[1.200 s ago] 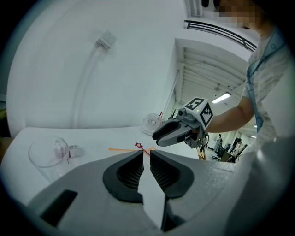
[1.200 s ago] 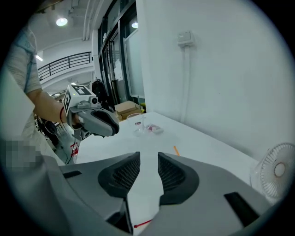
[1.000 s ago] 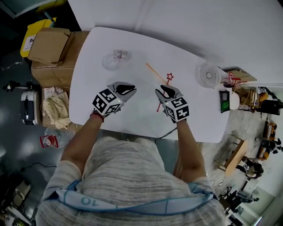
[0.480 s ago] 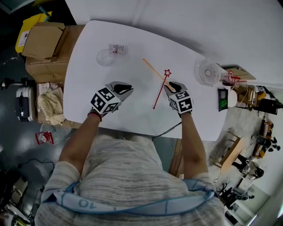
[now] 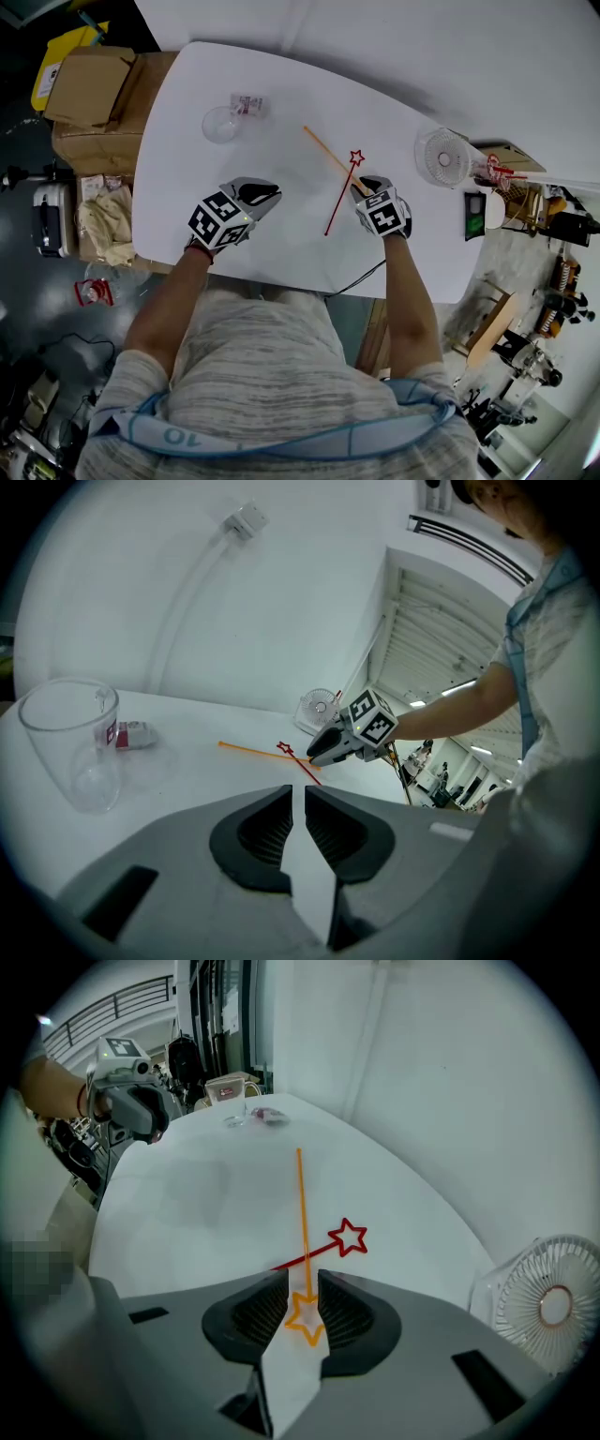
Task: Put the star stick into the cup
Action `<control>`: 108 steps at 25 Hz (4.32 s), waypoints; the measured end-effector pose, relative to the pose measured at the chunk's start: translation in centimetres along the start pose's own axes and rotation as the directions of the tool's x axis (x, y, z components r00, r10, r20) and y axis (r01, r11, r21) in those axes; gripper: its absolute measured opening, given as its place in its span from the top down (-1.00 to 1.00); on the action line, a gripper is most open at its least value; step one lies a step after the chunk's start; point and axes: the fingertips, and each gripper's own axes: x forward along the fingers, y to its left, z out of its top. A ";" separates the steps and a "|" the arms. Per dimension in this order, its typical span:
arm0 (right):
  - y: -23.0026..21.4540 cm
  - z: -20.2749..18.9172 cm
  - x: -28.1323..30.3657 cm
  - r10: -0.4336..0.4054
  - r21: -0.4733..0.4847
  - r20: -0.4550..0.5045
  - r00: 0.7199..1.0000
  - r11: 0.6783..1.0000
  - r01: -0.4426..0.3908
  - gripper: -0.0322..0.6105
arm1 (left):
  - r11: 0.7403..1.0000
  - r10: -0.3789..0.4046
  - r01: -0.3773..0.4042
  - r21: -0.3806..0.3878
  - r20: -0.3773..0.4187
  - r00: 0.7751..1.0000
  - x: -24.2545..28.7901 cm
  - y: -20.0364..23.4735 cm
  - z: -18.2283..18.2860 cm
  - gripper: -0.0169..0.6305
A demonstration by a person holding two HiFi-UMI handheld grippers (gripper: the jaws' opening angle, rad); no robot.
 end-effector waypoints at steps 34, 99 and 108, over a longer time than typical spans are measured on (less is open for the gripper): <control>0.5 0.3 1.5 0.008 -0.231 -0.206 0.978 0.971 -0.056 0.84 | 1.000 -0.028 0.029 -0.006 0.035 0.999 -1.4 -1.1 0.2 0.83; 3.5 29.8 -3.3 -0.618 -0.997 0.079 0.782 -0.057 0.055 0.84 | 0.990 0.135 -0.130 -0.045 0.136 0.981 -14.5 1.3 -2.6 0.83; 9.0 32.8 -3.0 -0.544 -0.975 0.201 0.814 -0.195 0.110 0.83 | 0.993 0.120 -0.116 -0.038 0.144 0.982 -13.9 0.4 -2.3 0.83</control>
